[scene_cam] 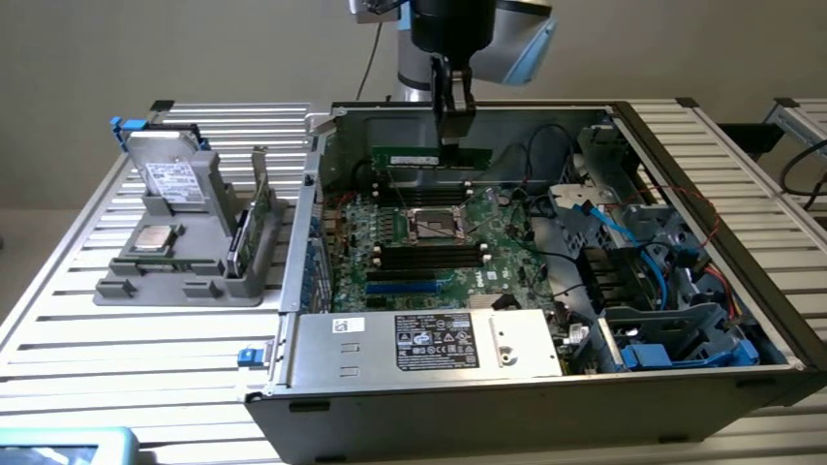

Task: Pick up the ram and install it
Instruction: 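Insert the ram into the slot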

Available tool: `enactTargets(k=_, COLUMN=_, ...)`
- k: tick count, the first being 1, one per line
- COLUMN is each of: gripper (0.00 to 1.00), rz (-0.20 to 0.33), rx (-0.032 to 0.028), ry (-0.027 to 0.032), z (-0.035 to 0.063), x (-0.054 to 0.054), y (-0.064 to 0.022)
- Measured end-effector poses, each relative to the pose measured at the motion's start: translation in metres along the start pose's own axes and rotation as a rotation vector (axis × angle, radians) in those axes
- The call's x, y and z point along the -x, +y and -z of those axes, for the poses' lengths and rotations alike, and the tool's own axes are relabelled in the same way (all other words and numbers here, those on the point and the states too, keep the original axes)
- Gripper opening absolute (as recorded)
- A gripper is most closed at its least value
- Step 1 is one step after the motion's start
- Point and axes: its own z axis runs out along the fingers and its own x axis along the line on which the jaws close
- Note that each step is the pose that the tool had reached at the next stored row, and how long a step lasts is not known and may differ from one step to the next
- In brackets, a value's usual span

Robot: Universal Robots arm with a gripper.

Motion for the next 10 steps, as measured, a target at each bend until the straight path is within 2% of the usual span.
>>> enactTargets(k=2, gripper=0.14, rz=-0.001, rx=0.0034, ry=-0.0158, z=-0.0013, x=-0.001, y=-0.0004)
enactTargets(k=3, gripper=0.14, rz=-0.001, rx=0.0043, ry=-0.0219, z=-0.0022, x=-0.002, y=-0.0005)
enactTargets(k=4, gripper=0.14, rz=-0.001, rx=0.0042, ry=-0.0255, z=-0.004, x=-0.002, y=-0.0006)
enactTargets(k=5, gripper=0.14, rz=-0.001, rx=0.0041, ry=-0.0278, z=-0.0057, x=-0.003, y=-0.0007)
enactTargets(k=10, gripper=0.14, rz=-0.001, rx=0.0043, ry=-0.0299, z=-0.0154, x=-0.003, y=-0.0011)
